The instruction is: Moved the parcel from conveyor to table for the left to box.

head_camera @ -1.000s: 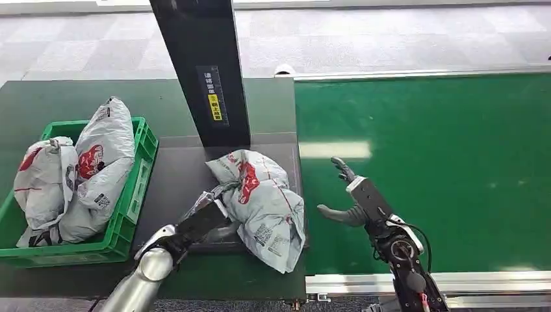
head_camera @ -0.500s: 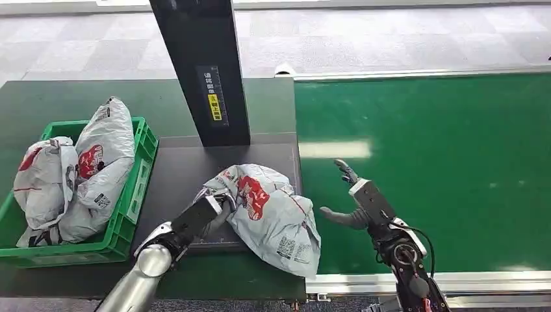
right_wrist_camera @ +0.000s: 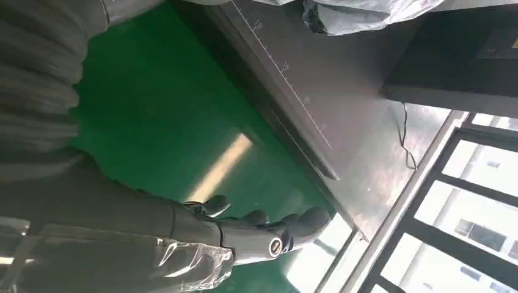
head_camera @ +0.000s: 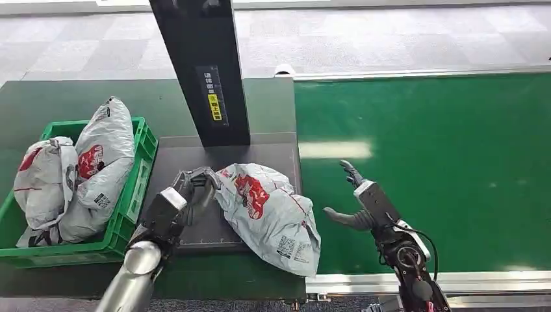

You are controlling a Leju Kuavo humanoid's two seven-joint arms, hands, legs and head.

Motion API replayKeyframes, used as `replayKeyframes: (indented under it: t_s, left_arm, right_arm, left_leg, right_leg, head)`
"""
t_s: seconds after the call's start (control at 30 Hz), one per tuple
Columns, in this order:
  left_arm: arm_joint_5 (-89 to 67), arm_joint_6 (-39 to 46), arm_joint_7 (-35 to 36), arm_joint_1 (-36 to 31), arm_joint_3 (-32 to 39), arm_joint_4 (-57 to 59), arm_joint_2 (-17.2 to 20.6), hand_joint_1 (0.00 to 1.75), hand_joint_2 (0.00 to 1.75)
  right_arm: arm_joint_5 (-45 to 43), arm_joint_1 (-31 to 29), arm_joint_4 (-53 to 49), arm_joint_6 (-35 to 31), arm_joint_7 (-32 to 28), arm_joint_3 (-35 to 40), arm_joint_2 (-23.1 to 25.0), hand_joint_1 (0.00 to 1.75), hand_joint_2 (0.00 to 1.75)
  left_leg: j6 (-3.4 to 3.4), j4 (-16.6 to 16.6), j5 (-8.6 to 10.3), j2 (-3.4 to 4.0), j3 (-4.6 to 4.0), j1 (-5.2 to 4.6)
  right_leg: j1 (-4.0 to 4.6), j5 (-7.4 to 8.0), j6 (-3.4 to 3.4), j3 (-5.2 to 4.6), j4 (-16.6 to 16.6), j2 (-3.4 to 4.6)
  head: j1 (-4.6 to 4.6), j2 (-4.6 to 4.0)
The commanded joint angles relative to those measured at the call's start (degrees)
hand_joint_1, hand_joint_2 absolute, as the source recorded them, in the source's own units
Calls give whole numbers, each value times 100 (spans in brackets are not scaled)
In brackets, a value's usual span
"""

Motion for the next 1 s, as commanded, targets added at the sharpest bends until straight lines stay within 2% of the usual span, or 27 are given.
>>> replayKeyframes:
  t_s: [0.03,0.17,0.2,0.23,0.3,0.43,0.57,0.6,0.87,0.9,1.0]
  left_arm:
    - [988,436,-859,327,609,-1288,-157,175,175]
    - [1457,-50,-996,438,490,-1595,-90,175,175]
    - [1612,-424,-915,447,394,-1596,-66,134,175]
    - [1608,-633,-811,436,272,-1565,-30,0,175]
    - [1431,-985,-736,367,-23,-1430,-13,0,175]
    - [430,-864,-549,30,-713,-989,20,0,175]
    - [-1371,117,-112,-322,-1347,-421,196,0,175]
    - [-1587,39,22,-412,-1501,-184,220,0,175]
    - [-2367,36,364,-734,-1879,543,384,0,175]
    - [-2633,-98,699,-870,-2013,767,409,0,175]
    - [-2746,-210,864,-976,-2047,1101,353,0,175]
  right_arm:
    - [-79,-197,158,-15,-69,-20,-45,0,175]
    - [-62,-238,202,13,-76,28,4,0,175]
    - [-51,-275,241,4,-74,41,1,0,175]
    - [-51,-297,259,3,-76,38,-1,0,175]
    - [-45,-333,318,45,-92,45,-10,0,175]
    - [-49,-283,352,57,-144,37,-89,0,175]
    - [-94,-217,387,32,-220,3,-202,0,175]
    - [-99,-205,384,56,-243,6,-228,0,175]
    - [-96,-254,419,74,-212,14,-227,0,175]
    - [-90,-225,384,55,-196,-9,-209,0,175]
    - [-70,-170,286,60,-139,-28,-177,0,175]
  left_leg:
    - [9,4,-2,8,-4,-2]
    - [11,2,-3,9,-2,-3]
    - [8,0,-1,8,-1,-3]
    - [5,0,-1,6,-1,-3]
    - [7,0,1,3,-3,-4]
    - [9,0,4,-10,-4,-4]
    - [8,-3,7,-29,1,-3]
    - [5,-4,5,-20,4,-5]
    - [9,-6,5,-10,7,-4]
    - [6,-4,3,-9,6,-3]
    - [9,-6,7,-13,5,-4]
  right_leg:
    - [0,1,-3,-5,1,4]
    - [0,1,-4,-4,0,6]
    - [-1,2,-3,-3,0,5]
    - [-1,1,-2,-3,1,5]
    - [-3,3,-2,-3,0,3]
    - [-2,2,-1,2,-2,-10]
    - [-2,-1,-2,10,-6,-30]
    - [-5,-1,-2,8,-5,-19]
    - [-3,2,-3,8,-8,-12]
    - [-3,1,-2,6,-5,-10]
    - [-2,4,-4,6,-8,-16]
  head:
    - [0,0]
    - [0,0]
    - [0,0]
    - [0,0]
    - [0,0]
    - [2,0]
    - [0,0]
    - [2,0]
    - [0,0]
    - [2,0]
    - [0,0]
